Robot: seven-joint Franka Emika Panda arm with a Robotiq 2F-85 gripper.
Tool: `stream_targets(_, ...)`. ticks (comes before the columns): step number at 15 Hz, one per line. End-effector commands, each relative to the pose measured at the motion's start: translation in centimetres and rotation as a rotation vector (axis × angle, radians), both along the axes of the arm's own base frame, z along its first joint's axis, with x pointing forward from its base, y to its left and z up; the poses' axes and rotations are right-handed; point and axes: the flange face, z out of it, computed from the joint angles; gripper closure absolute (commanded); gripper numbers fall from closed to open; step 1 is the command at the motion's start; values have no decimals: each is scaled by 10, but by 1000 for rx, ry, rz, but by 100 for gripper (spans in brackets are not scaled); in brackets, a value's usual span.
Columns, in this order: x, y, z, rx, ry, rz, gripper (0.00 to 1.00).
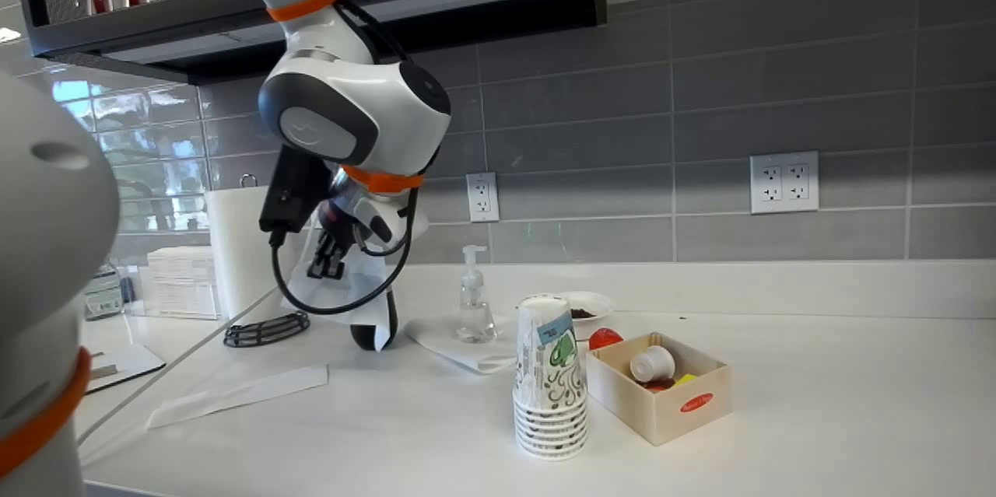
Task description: Lay the white napkin out on the counter.
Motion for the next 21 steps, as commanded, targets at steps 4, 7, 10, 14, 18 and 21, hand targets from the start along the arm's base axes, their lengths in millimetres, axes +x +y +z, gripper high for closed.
stream_targets(4,-3,4,-20,192,20,166,100)
stream_targets(7,-6,-2,-27,155,71,147,100)
stream_targets(10,-6,-11,-25,88,93,101,100)
stream_targets(14,-6,-12,-23,90,94,130,100)
stream_targets(18,-5,-12,-26,63,118,120,100)
stream_targets(21,-4,-18,-19,-6,135,78,100)
